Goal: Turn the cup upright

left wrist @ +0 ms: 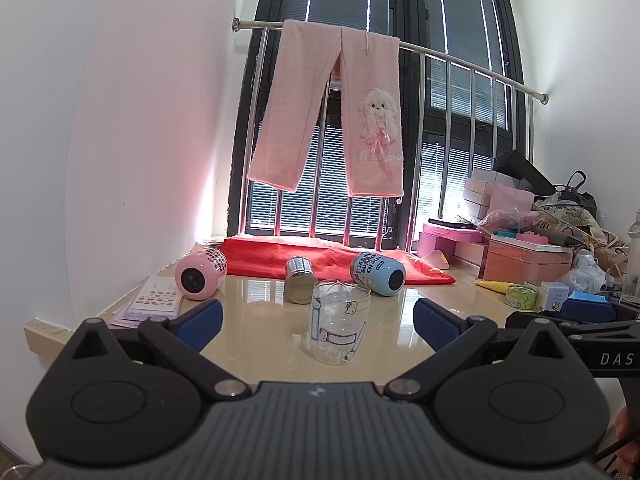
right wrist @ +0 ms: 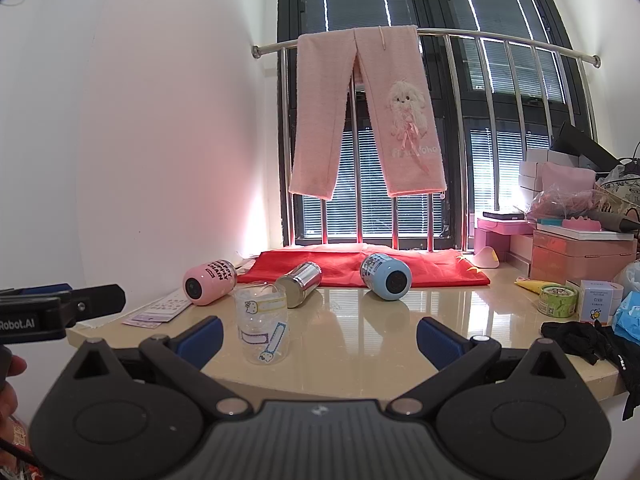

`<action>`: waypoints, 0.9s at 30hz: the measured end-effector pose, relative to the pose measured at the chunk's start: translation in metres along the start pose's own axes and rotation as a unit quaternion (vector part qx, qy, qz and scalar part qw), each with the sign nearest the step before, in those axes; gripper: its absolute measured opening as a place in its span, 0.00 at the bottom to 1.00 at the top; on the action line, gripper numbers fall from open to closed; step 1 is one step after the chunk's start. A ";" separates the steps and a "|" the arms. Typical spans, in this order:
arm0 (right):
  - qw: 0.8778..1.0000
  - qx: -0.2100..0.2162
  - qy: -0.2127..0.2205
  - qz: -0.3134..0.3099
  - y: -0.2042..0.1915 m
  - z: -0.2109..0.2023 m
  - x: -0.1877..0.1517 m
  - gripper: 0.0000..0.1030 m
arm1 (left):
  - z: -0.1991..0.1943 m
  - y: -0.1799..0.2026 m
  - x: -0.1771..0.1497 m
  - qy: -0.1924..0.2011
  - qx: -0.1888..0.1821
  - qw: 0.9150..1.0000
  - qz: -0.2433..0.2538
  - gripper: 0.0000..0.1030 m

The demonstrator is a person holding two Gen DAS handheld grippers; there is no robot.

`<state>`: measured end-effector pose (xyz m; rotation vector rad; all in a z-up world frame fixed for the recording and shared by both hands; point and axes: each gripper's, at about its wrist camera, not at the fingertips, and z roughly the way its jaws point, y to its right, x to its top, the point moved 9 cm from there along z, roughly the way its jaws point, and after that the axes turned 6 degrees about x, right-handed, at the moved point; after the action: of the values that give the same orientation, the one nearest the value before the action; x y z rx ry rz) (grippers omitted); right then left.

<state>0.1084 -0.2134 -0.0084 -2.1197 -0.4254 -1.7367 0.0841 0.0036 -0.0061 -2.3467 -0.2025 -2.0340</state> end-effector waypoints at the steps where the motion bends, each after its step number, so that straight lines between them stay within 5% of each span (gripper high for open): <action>1: 1.000 0.000 0.000 0.000 0.000 0.000 0.000 1.00 | 0.000 0.000 0.000 0.000 0.000 1.000 0.000 1.00; 27: 1.000 0.014 -0.020 -0.002 0.001 0.019 -0.001 1.00 | 0.026 -0.004 0.002 -0.020 -0.003 1.000 -0.004 1.00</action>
<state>0.1259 -0.2056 -0.0125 -2.1380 -0.4634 -1.6829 0.1096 0.0107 -0.0079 -2.3951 -0.2060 -1.9962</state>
